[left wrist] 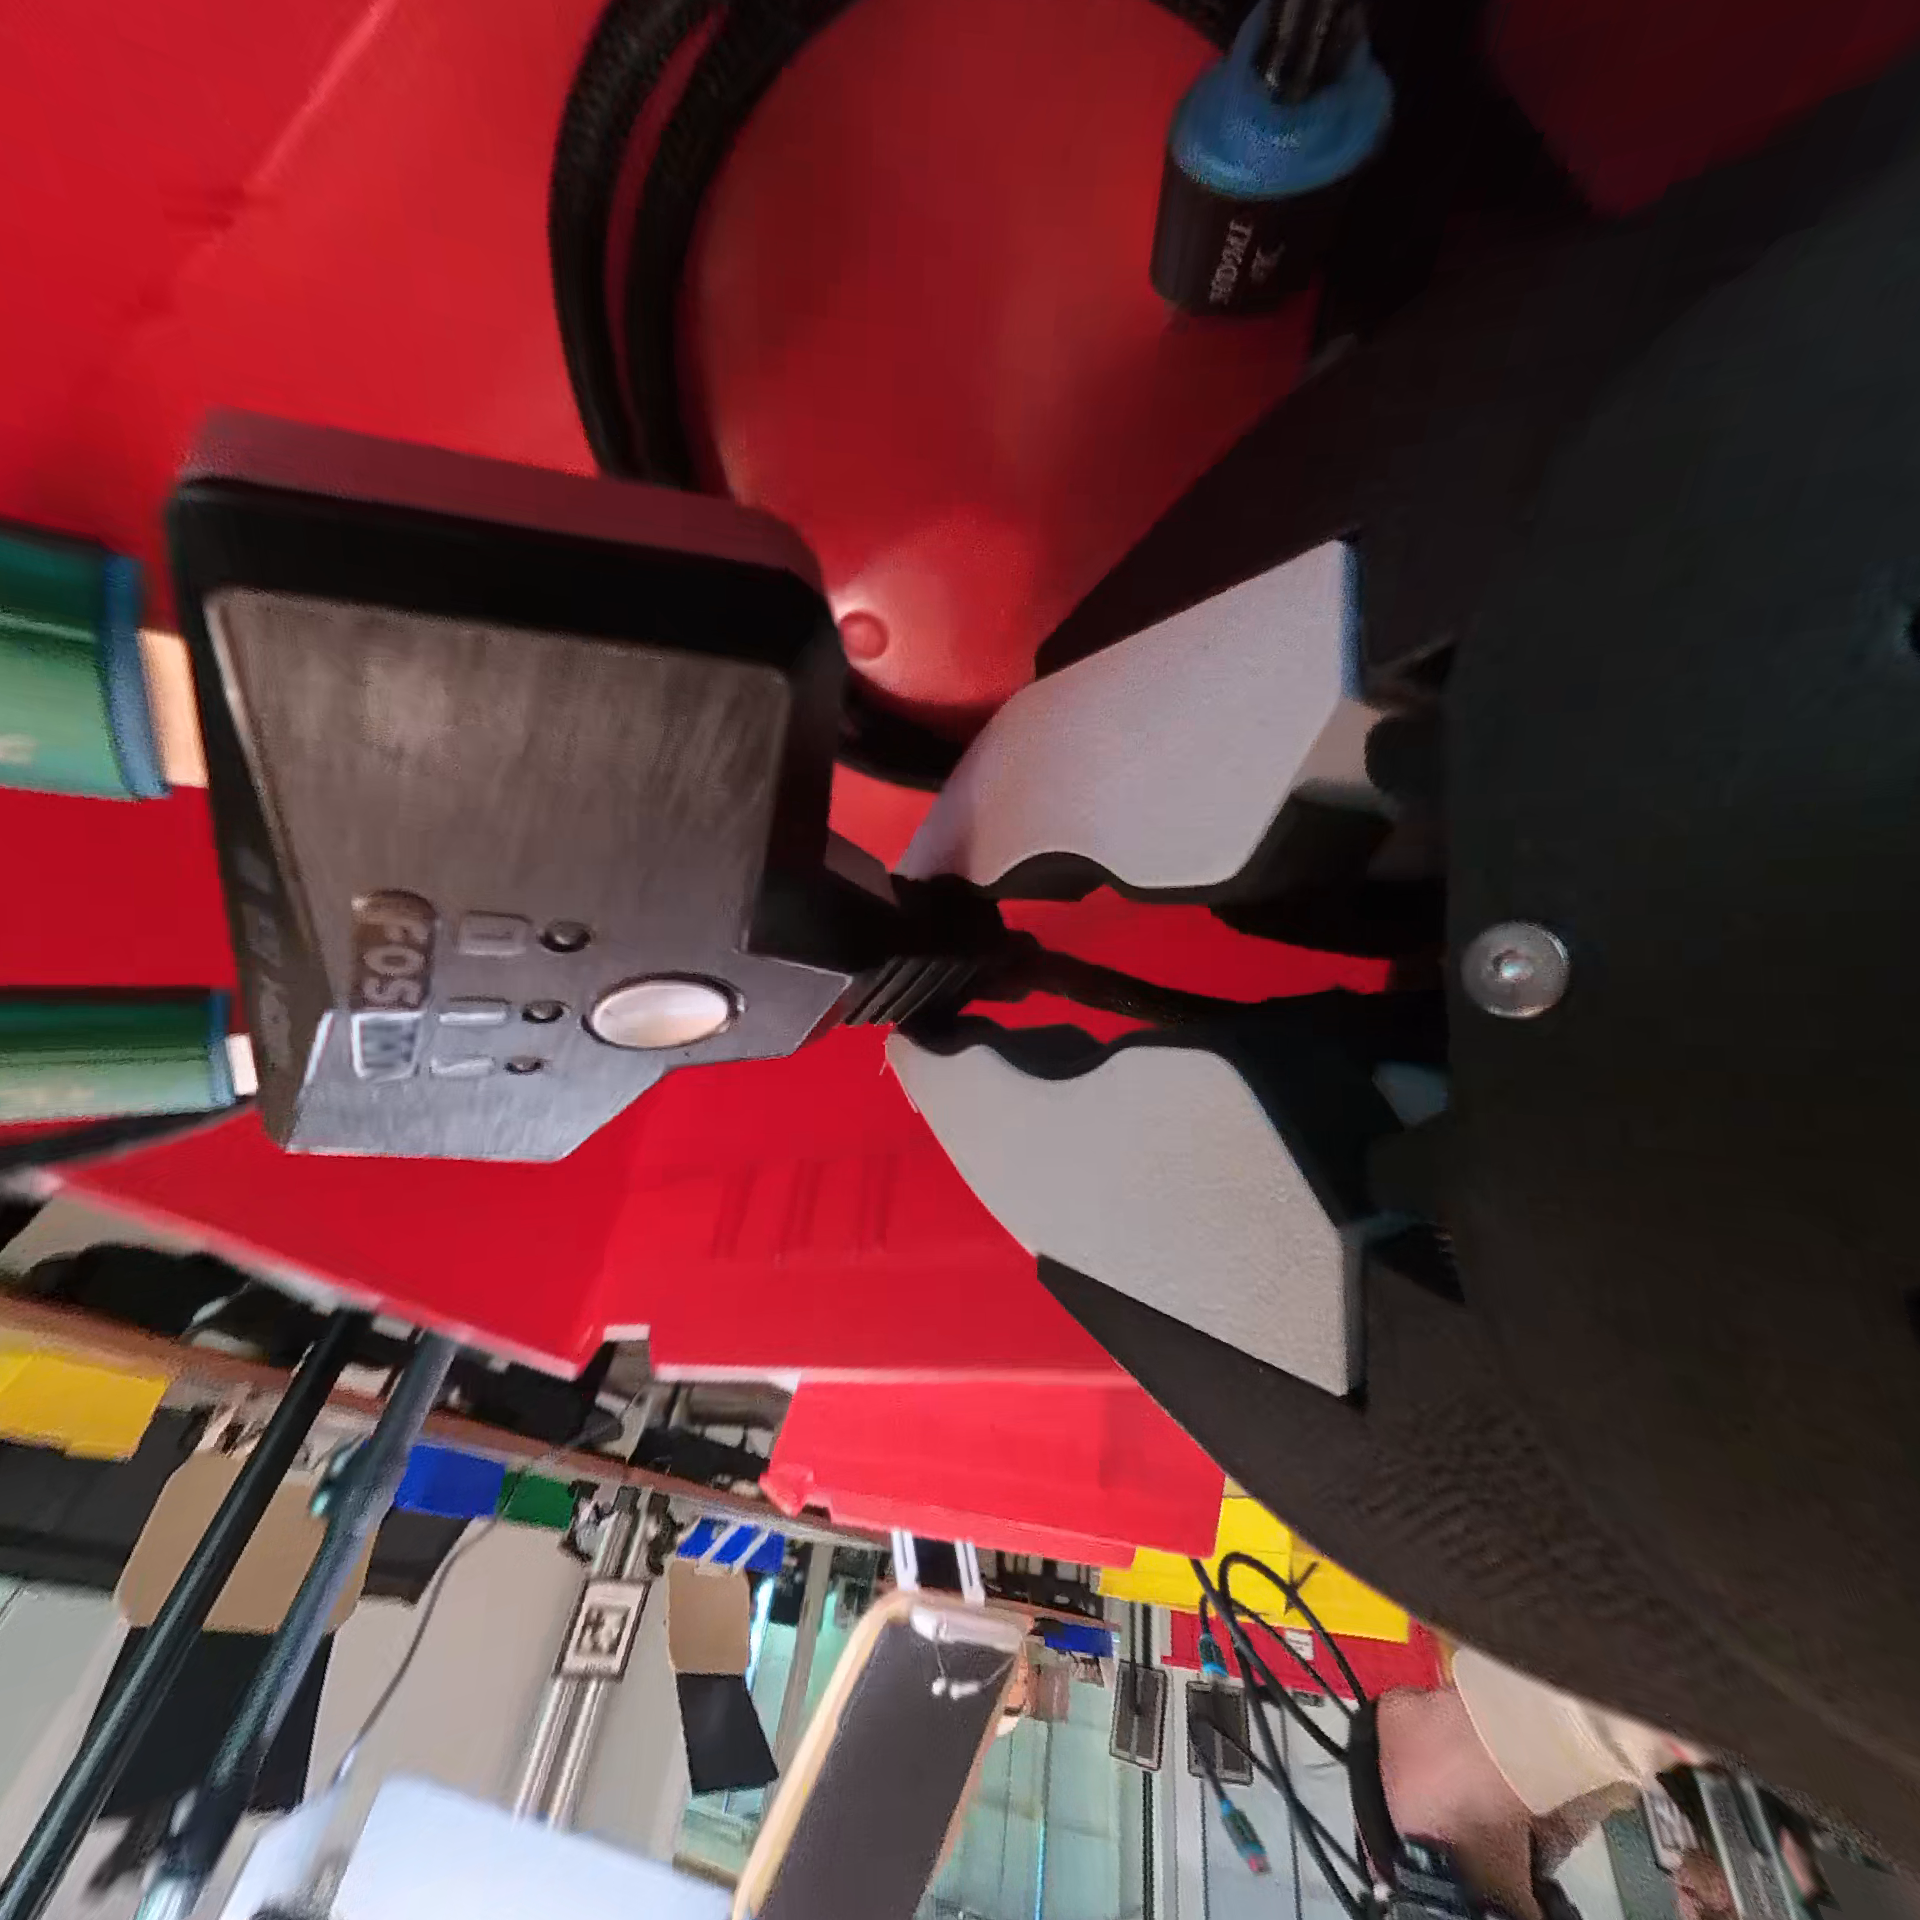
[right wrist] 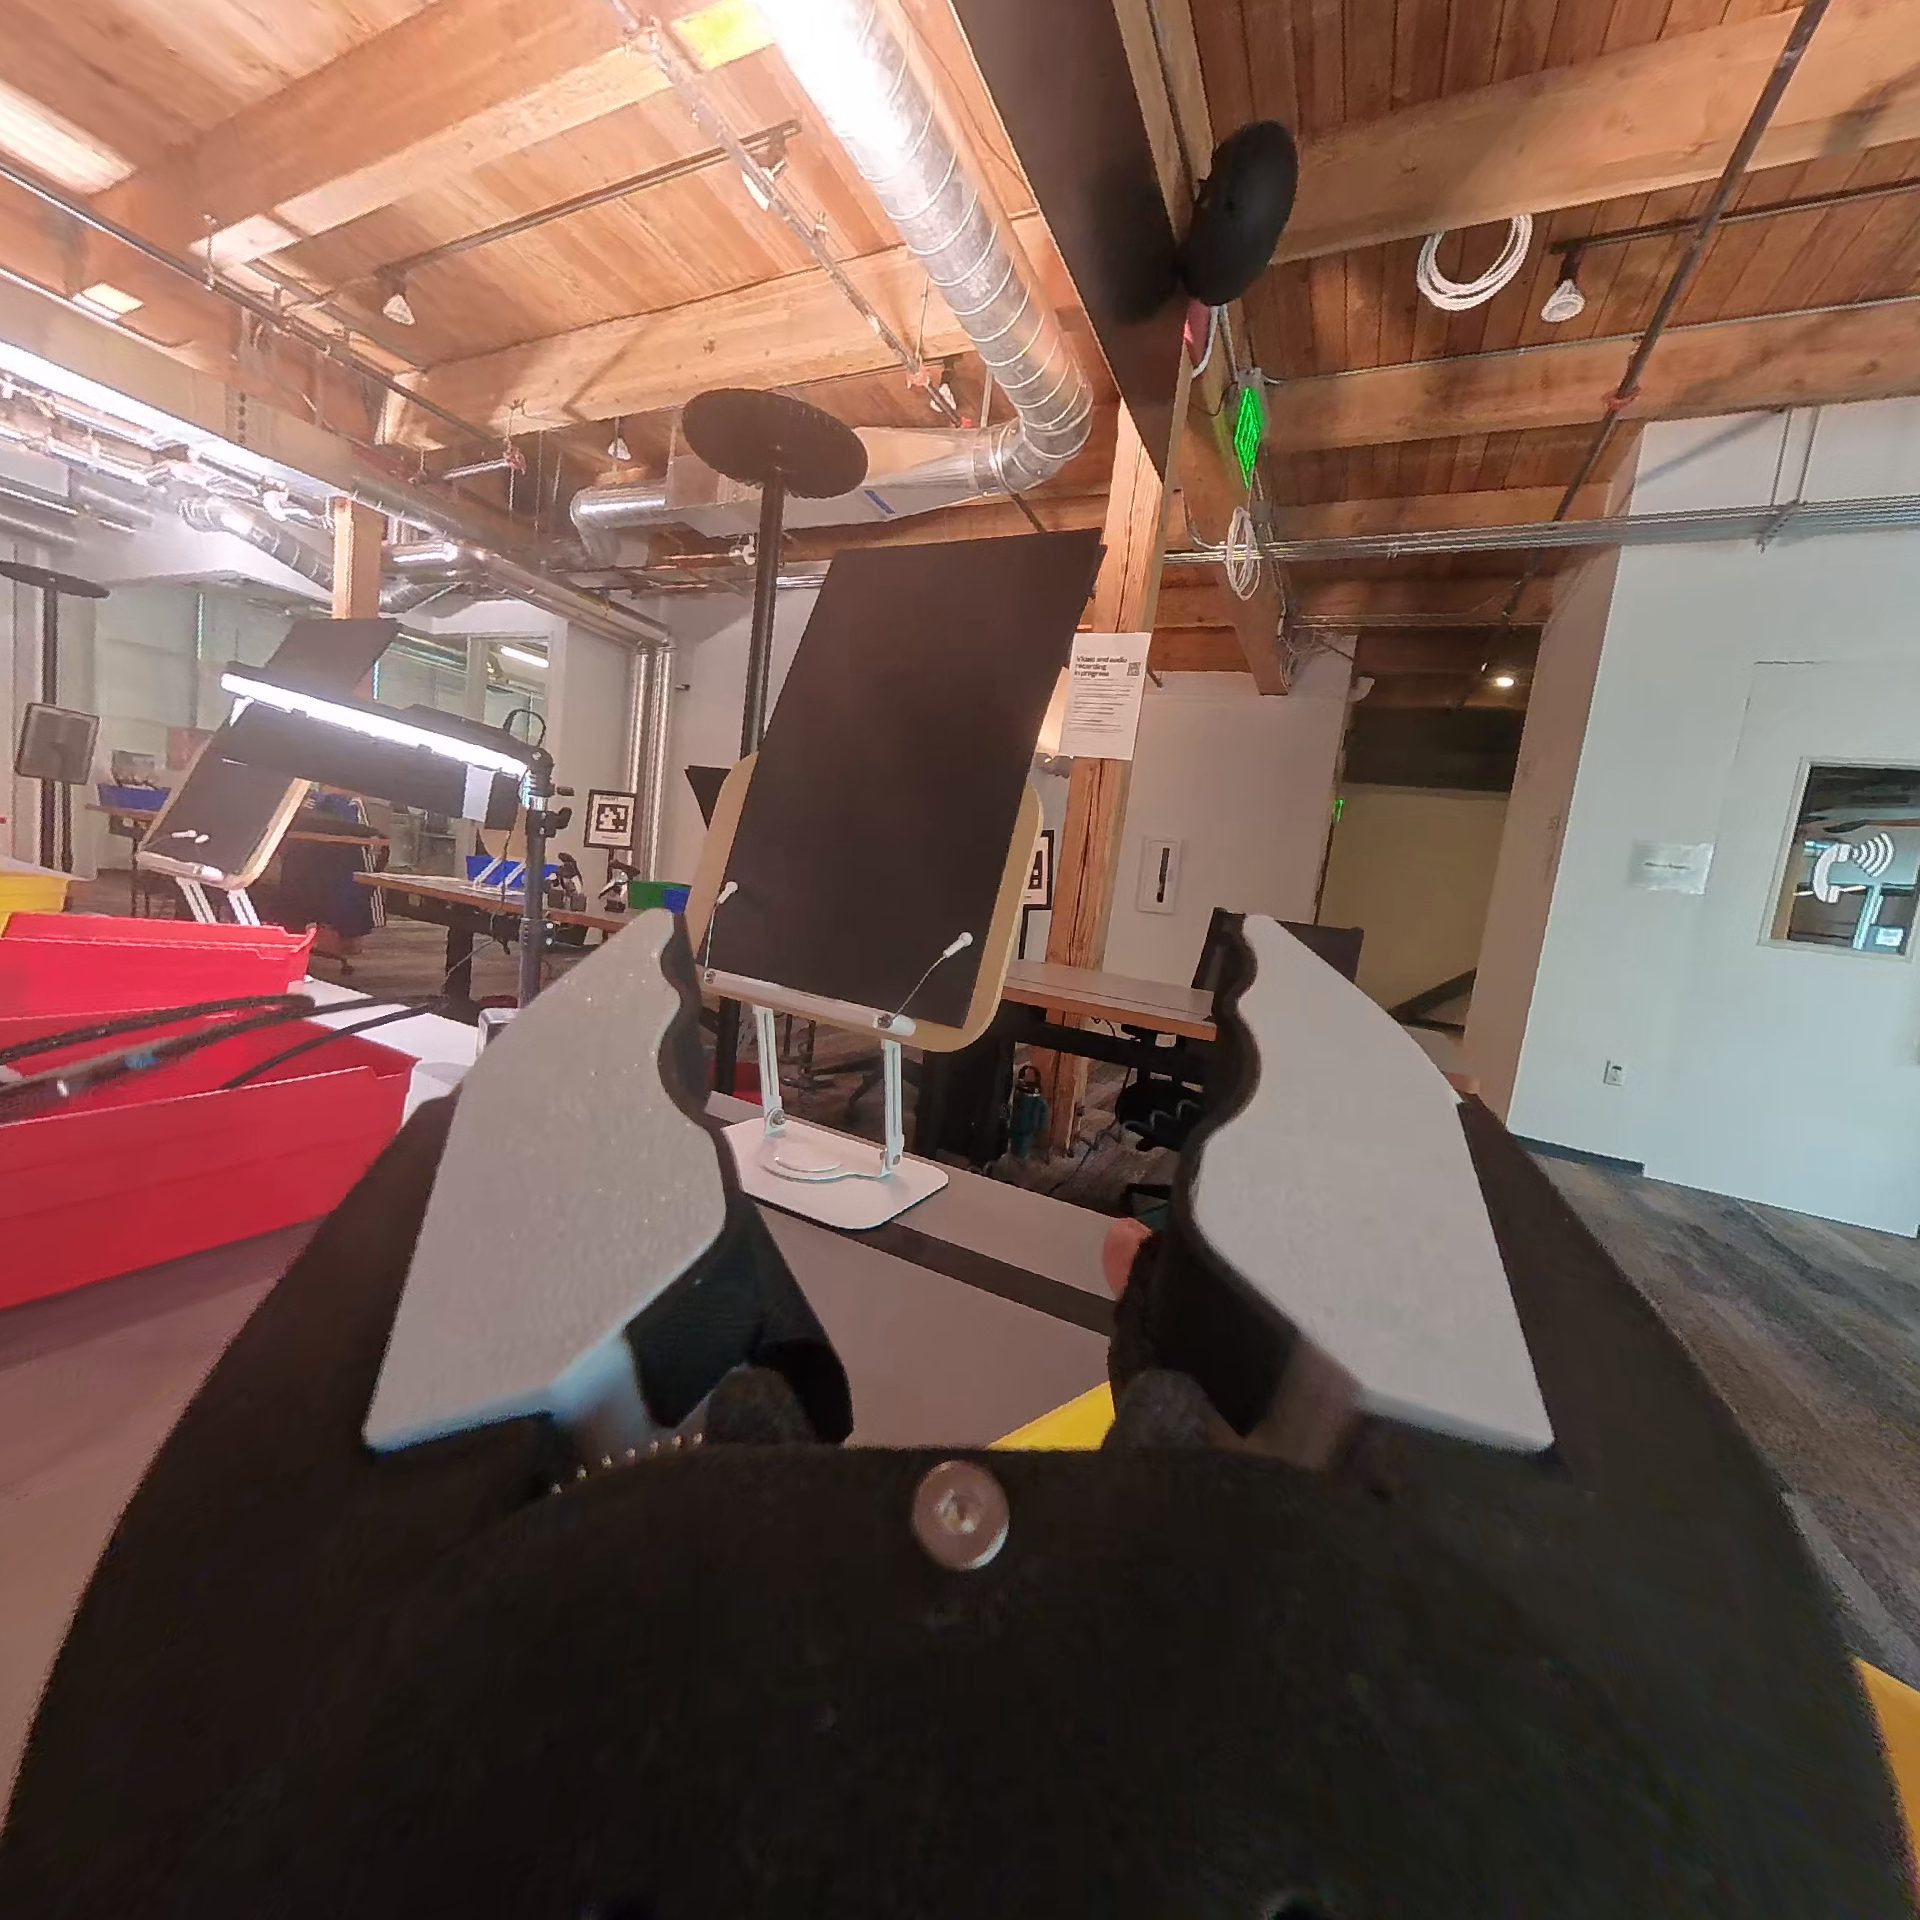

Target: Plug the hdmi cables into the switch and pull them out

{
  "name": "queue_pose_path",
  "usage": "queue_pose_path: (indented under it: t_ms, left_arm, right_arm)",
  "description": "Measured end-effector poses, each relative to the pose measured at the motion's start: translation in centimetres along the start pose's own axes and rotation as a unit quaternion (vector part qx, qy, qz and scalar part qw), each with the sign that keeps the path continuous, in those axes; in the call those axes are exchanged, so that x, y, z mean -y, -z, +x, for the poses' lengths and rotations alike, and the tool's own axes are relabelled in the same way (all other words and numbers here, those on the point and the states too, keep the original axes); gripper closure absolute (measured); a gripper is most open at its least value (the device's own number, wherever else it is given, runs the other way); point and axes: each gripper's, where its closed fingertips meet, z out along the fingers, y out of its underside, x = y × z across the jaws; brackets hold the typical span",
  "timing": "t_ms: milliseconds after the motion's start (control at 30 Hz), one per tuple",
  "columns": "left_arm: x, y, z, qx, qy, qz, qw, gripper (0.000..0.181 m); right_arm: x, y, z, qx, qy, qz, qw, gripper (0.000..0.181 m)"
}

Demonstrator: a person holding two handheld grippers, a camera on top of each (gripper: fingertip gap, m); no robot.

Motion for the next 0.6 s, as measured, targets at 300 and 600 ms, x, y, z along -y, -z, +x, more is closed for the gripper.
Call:
queue_pose_path:
  t_ms: [300,600]
  left_arm:
    - [4.6,7.4,-7.9,0.214,0.031,0.125,0.968,0.164]
    - [9.5,17.8,-11.1,0.373,-0.01,0.203,0.905,0.165]
  right_arm:
    - [1.3,0.1,-0.5,-0.003,-0.005,0.014,1.0,0.094]
    - [3.9,-1.5,-10.5,0.153,-0.102,-0.004,0.983,0.124]
